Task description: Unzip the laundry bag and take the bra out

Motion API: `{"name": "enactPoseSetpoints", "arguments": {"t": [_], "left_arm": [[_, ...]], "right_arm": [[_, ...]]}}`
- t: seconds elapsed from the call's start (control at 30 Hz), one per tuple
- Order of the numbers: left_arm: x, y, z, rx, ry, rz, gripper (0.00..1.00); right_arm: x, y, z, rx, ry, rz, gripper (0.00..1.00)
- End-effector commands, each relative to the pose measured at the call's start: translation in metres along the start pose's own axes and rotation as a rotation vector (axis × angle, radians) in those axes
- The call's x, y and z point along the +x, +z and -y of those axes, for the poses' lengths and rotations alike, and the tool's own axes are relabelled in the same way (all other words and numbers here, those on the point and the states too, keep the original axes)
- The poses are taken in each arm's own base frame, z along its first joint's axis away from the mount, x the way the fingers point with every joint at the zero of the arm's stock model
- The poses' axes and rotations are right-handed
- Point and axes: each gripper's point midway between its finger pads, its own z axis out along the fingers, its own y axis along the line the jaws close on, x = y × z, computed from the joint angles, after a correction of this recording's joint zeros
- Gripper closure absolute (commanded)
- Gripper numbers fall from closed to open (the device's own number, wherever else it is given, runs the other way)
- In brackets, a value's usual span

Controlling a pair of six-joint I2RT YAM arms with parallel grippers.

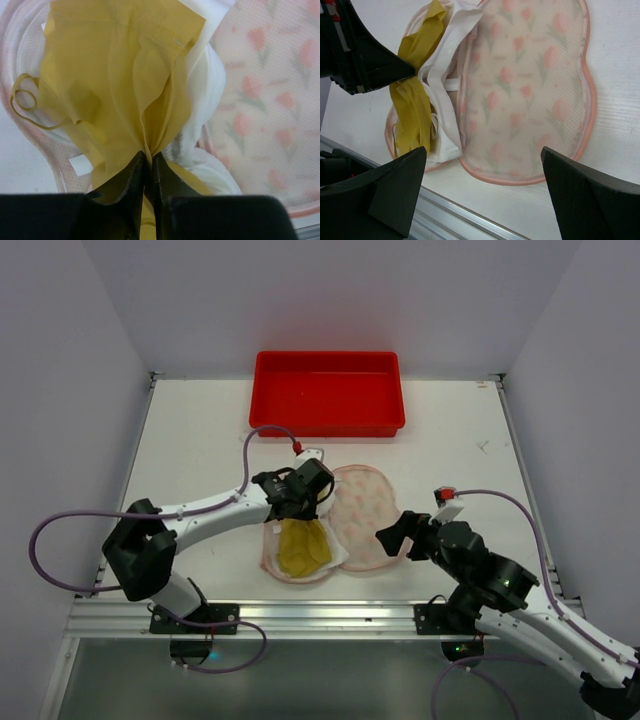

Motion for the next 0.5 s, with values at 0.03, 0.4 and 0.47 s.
{"name": "enactPoseSetpoints", "arguments": {"t": [0.03,0.4,0.47], "left_arm": [[-0.027,-0.025,-0.003,0.028,-0.002,0.097,0.94],[-0.096,-0.086,-0.023,-0.005,0.152,0.324,1.00],[-0.126,-0.108,-0.025,-0.017,0.175,0.421,1.00]], "right_arm": [[-0.007,-0.001,-0.009,-0.038,0.018,0.027,0.01],[-0.017,-0.006,-0.015,-0.056,0.011,0.051,0.01],[-0.021,-0.008,-0.017,-0.060,0.003,0.058,0.01]]}}
